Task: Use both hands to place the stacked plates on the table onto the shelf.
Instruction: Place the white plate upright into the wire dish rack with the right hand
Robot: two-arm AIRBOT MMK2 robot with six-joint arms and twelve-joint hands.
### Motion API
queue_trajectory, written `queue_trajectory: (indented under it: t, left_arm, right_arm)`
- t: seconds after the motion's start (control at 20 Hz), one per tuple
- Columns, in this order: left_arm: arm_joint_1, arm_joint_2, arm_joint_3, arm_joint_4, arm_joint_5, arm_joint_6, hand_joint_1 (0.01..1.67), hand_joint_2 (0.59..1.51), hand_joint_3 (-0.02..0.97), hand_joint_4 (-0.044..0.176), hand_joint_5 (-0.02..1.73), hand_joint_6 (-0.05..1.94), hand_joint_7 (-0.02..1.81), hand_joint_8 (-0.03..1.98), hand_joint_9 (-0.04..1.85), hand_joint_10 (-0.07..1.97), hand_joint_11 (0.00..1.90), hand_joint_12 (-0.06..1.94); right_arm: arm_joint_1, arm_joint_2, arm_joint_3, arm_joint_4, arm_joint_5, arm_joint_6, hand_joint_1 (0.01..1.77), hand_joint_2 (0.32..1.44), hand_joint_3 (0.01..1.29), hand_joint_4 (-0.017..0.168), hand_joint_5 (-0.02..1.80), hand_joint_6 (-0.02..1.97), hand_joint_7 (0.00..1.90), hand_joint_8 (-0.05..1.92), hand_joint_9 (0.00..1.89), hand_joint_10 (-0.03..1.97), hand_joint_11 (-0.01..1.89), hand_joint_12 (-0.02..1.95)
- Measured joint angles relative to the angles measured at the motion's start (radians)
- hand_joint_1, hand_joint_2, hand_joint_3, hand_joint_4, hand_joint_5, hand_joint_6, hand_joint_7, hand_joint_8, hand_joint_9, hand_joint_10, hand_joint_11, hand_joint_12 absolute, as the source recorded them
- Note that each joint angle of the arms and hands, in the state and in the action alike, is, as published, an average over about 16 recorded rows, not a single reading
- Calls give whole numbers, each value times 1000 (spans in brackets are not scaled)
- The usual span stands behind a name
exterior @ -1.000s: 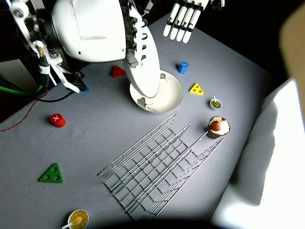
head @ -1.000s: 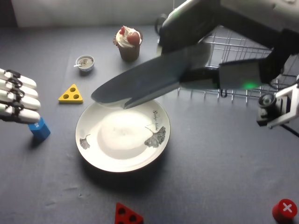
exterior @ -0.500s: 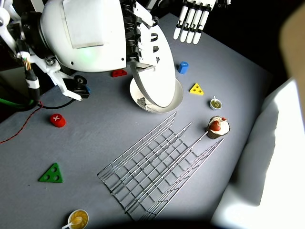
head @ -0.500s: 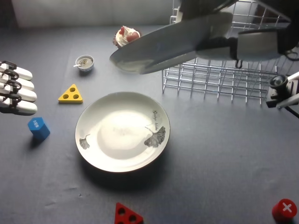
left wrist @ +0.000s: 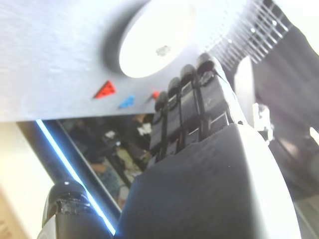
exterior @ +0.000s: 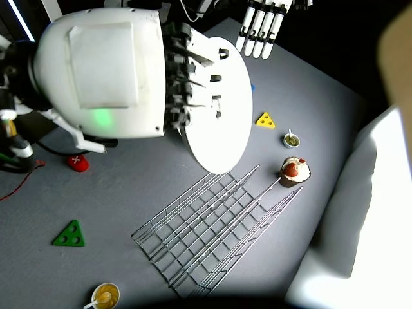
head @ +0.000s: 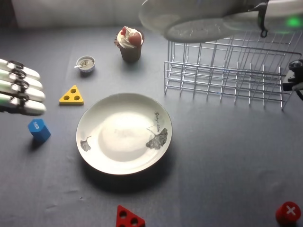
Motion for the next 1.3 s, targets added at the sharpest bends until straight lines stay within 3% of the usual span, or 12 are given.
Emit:
queue_trajectory:
  t: [0.55, 0.9, 1.3]
  left_arm:
    - [-29, 8, -69, 55, 8, 2, 96, 881, -1, 2, 154, -2, 185, 2, 205, 12, 198, 20]
    - [-43, 3, -96, 76, 55, 9, 99, 885, -1, 2, 157, -3, 186, 2, 202, 12, 200, 20]
    - [-49, -6, -129, 62, 111, 15, 98, 883, -1, 2, 152, -2, 172, 2, 179, 11, 184, 19]
  right_arm:
    - [9, 6, 55, 102, -77, 57, 1473, 974, 10, -8, 947, 879, 1152, 440, 1127, 699, 974, 1293]
    - [20, 6, 93, 100, -115, 96, 1470, 974, 11, -8, 947, 878, 1142, 492, 1126, 717, 1032, 1034]
    - [41, 5, 133, 99, -163, 131, 1464, 973, 11, -9, 947, 878, 1134, 523, 1125, 732, 1036, 1043]
